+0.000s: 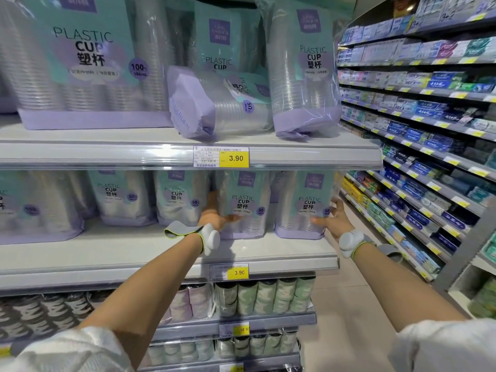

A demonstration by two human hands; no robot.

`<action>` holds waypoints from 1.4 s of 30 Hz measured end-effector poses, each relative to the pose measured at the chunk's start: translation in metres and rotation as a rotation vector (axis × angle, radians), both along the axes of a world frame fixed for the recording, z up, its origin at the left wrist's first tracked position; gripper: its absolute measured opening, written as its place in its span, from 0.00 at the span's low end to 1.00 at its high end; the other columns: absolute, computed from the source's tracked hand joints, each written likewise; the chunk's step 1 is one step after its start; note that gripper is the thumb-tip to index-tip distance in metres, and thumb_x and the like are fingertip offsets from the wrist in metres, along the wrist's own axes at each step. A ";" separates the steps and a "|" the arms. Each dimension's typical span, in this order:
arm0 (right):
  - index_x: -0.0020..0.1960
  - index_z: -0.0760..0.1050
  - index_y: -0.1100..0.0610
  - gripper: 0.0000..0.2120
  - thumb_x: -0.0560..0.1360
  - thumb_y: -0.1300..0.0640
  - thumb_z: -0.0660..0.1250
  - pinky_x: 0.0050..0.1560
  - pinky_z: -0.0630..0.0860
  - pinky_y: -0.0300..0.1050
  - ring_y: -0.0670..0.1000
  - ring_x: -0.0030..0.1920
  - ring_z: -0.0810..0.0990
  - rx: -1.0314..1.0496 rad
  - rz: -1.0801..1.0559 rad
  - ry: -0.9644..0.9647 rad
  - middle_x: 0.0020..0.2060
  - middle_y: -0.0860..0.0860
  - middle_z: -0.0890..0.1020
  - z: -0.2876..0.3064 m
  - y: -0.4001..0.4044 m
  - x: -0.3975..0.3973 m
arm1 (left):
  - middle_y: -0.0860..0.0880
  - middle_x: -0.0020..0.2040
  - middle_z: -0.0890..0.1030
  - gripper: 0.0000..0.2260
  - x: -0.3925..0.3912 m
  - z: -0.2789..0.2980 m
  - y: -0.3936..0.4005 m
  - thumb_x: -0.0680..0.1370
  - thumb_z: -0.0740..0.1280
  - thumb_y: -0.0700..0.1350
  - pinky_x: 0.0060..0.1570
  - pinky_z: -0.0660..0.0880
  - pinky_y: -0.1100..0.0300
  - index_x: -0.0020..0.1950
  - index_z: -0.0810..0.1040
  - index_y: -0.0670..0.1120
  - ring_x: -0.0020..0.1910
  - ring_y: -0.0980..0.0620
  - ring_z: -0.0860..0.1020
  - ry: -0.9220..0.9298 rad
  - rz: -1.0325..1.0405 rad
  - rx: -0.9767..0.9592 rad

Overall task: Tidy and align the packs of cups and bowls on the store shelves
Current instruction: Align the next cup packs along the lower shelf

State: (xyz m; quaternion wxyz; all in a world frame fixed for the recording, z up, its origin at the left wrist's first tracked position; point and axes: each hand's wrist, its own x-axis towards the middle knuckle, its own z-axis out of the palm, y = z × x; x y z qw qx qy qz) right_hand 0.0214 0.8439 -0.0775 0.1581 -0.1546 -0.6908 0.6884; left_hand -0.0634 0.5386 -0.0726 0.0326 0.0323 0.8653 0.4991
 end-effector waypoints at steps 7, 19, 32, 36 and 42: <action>0.73 0.53 0.59 0.39 0.69 0.79 0.67 0.52 0.74 0.51 0.63 0.64 0.72 0.063 0.022 -0.044 0.62 0.63 0.70 0.005 -0.006 -0.011 | 0.45 0.68 0.74 0.48 -0.001 0.003 0.004 0.64 0.81 0.49 0.64 0.71 0.55 0.76 0.57 0.47 0.65 0.42 0.74 0.113 -0.061 -0.003; 0.73 0.51 0.62 0.41 0.68 0.76 0.70 0.63 0.71 0.53 0.58 0.60 0.73 0.233 0.000 -0.097 0.66 0.68 0.69 0.000 -0.011 -0.052 | 0.45 0.67 0.73 0.57 -0.035 -0.016 0.006 0.49 0.76 0.65 0.67 0.69 0.46 0.71 0.61 0.43 0.67 0.42 0.72 0.158 -0.016 0.039; 0.72 0.52 0.66 0.37 0.71 0.72 0.69 0.55 0.68 0.43 0.55 0.57 0.71 0.364 -0.006 -0.111 0.65 0.65 0.71 0.000 -0.008 -0.074 | 0.42 0.72 0.69 0.48 -0.039 -0.001 0.014 0.66 0.79 0.52 0.63 0.68 0.53 0.77 0.54 0.41 0.69 0.40 0.70 0.175 -0.015 -0.090; 0.72 0.53 0.65 0.36 0.71 0.71 0.70 0.56 0.70 0.48 0.55 0.55 0.71 0.345 -0.030 -0.096 0.65 0.66 0.70 -0.004 -0.007 -0.080 | 0.42 0.71 0.70 0.48 -0.043 -0.001 0.015 0.66 0.79 0.52 0.61 0.68 0.54 0.76 0.54 0.42 0.68 0.40 0.71 0.178 -0.013 -0.090; 0.73 0.52 0.63 0.39 0.70 0.70 0.71 0.66 0.69 0.57 0.63 0.66 0.70 0.306 -0.025 -0.088 0.67 0.64 0.68 -0.004 -0.006 -0.090 | 0.43 0.75 0.65 0.50 -0.049 0.001 0.013 0.65 0.80 0.49 0.67 0.67 0.53 0.77 0.52 0.41 0.72 0.42 0.67 0.220 -0.029 -0.059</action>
